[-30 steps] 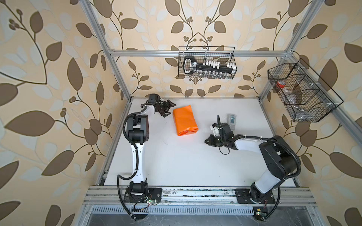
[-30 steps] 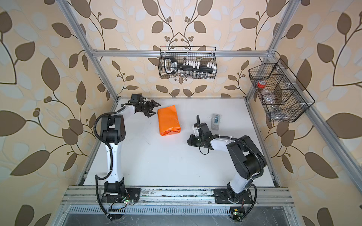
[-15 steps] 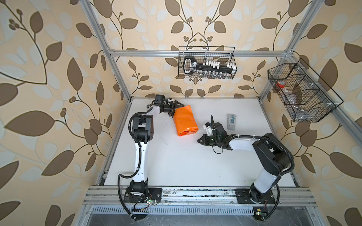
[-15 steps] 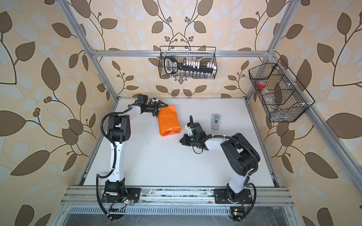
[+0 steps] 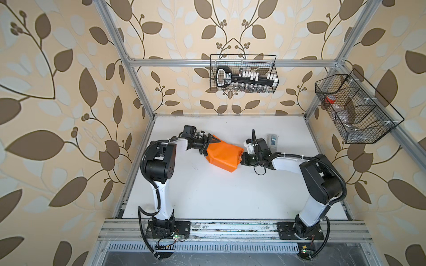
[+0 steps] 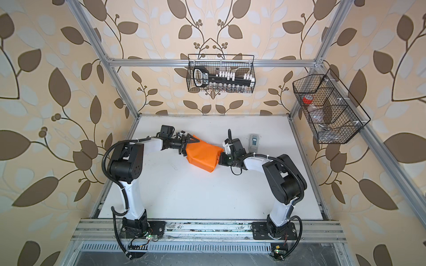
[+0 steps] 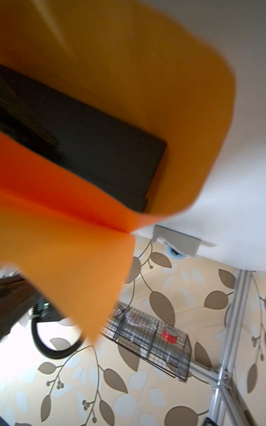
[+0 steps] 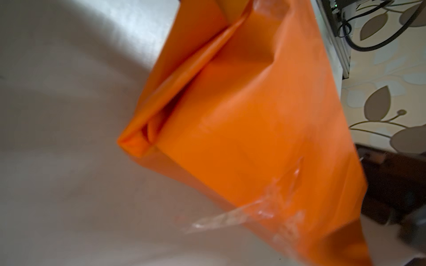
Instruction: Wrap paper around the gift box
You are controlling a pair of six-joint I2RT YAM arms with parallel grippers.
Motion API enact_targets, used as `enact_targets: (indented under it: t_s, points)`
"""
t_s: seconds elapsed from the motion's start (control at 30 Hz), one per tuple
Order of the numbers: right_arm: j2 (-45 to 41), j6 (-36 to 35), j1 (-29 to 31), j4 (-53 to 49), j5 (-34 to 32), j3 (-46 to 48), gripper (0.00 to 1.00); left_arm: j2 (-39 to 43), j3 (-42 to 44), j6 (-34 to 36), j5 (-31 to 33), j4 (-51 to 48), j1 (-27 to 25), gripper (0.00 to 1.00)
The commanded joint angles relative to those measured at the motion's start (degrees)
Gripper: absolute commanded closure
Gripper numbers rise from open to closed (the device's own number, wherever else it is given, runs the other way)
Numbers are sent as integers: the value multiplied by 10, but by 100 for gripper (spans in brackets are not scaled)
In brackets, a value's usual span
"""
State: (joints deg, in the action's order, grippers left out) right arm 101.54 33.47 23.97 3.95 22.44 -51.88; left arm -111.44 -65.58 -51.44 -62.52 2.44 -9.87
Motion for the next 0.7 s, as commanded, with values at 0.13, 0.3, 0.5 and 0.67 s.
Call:
enact_targets:
  t_s: [0.13,0.3,0.5,0.67]
  points:
    - [-31,-65,-50,-61,9,26,98,114,2,107,88,-171,-38,9]
    - [-33,-76,-56,-68,5,27,97,90,-43,175,127,-292,-58,11]
    - [-47,-67,-77,-47,12,55,97,83,-1,140,128,-248,-85,17]
    - [-54,-58,-88,-26,33,70,97,71,20,98,130,-195,-114,31]
